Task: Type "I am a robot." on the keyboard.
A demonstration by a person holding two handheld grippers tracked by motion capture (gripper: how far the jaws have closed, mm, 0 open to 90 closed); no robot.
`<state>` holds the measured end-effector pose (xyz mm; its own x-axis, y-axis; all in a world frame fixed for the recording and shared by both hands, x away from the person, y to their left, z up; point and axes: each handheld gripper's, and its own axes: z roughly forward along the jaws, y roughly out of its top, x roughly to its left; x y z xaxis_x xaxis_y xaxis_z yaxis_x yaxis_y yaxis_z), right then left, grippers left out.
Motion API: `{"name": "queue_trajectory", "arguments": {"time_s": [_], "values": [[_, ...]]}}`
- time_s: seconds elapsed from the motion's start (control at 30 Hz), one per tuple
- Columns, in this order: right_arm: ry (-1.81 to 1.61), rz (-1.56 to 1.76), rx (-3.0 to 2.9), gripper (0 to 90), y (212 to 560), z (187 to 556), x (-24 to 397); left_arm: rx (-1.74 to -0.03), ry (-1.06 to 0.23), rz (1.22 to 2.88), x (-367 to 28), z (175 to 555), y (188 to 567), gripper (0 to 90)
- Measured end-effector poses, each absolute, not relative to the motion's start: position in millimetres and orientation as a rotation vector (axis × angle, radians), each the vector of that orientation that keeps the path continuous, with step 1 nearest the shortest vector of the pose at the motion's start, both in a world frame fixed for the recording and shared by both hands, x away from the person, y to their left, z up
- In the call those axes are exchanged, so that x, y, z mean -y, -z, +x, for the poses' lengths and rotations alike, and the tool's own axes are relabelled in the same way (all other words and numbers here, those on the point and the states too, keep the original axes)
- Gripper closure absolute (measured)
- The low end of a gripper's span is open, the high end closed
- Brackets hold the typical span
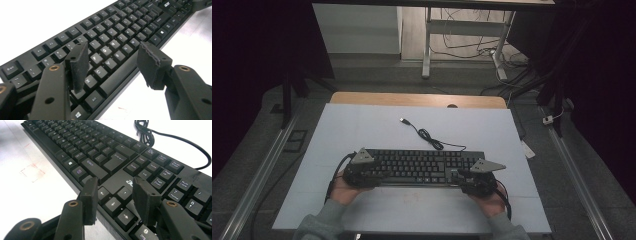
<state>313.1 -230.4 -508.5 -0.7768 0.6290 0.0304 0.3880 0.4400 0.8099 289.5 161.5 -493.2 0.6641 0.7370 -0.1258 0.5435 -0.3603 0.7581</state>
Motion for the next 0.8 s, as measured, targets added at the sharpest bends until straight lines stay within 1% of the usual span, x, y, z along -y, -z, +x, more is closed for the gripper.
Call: {"name": "queue_trajectory", "arguments": {"time_s": [0.33,0.63,0.73,0.8], "values": [[-1.240,0.877,-2.420,56.1,508.7,313.0,230.2,-1.024,-0.322,2.051,-166.4,292.4,494.2,40.8],[-1.236,0.875,-2.425,56.1,509.8,313.1,229.2,-1.104,-0.369,2.060,-174.6,299.6,500.4,41.1],[-1.234,0.873,-2.425,56.2,509.8,313.0,229.2,-1.119,-0.381,2.051,-177.7,301.2,501.6,43.4],[-1.232,0.874,-2.426,56.1,510.1,313.2,229.1,-1.122,-0.381,2.049,-180.2,302.2,502.4,47.2]]}}
